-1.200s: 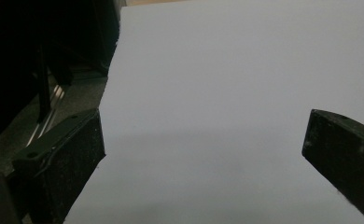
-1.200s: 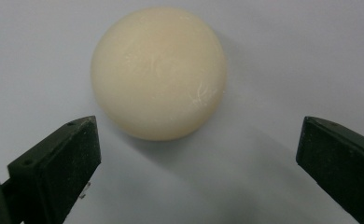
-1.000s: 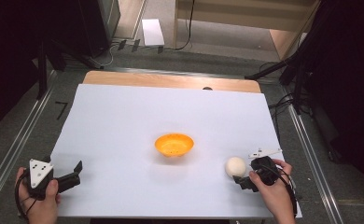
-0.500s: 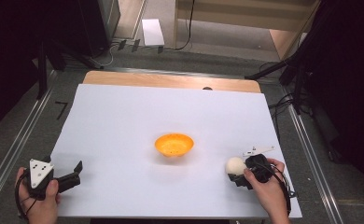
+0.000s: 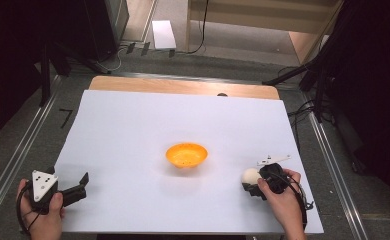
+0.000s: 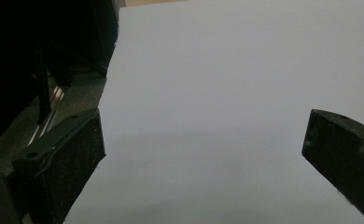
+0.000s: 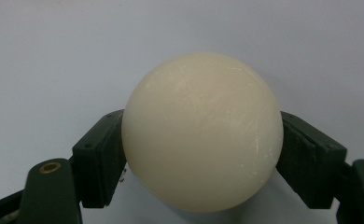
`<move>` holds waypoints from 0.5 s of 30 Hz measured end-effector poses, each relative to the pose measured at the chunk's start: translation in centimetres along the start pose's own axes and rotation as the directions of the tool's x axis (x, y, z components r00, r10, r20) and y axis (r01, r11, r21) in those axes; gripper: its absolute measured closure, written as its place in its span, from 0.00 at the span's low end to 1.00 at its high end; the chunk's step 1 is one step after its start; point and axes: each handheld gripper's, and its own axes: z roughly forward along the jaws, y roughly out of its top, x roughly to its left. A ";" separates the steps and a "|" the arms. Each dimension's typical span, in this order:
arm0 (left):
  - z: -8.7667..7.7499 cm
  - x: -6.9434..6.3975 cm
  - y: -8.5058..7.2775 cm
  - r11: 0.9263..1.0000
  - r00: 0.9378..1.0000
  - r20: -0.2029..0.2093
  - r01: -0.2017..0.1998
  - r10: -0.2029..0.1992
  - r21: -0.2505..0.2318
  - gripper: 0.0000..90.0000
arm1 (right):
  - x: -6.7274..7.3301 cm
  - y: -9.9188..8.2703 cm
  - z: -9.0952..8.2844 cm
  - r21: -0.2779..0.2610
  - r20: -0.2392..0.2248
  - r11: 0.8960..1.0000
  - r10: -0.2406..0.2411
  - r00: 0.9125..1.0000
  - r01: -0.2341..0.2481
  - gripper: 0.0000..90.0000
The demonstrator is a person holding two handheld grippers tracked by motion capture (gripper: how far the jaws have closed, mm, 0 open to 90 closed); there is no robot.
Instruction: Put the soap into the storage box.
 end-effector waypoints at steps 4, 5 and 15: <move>0.0 0.0 0.0 1.000 1.000 0.001 -0.007 0.007 0.000 0.00 | 0.0 0.1 0.0 -0.004 0.002 1.000 -0.001 1.000 0.001 0.27; 0.0 0.0 0.0 1.000 1.000 0.001 -0.007 0.007 0.000 0.00 | 0.0 0.1 0.0 -0.004 0.002 1.000 -0.001 1.000 0.001 0.27; 0.0 0.0 0.0 1.000 1.000 0.003 -0.007 0.007 0.000 0.00 | 0.6 0.7 0.0 -0.005 0.018 1.000 -0.028 0.999 0.028 0.27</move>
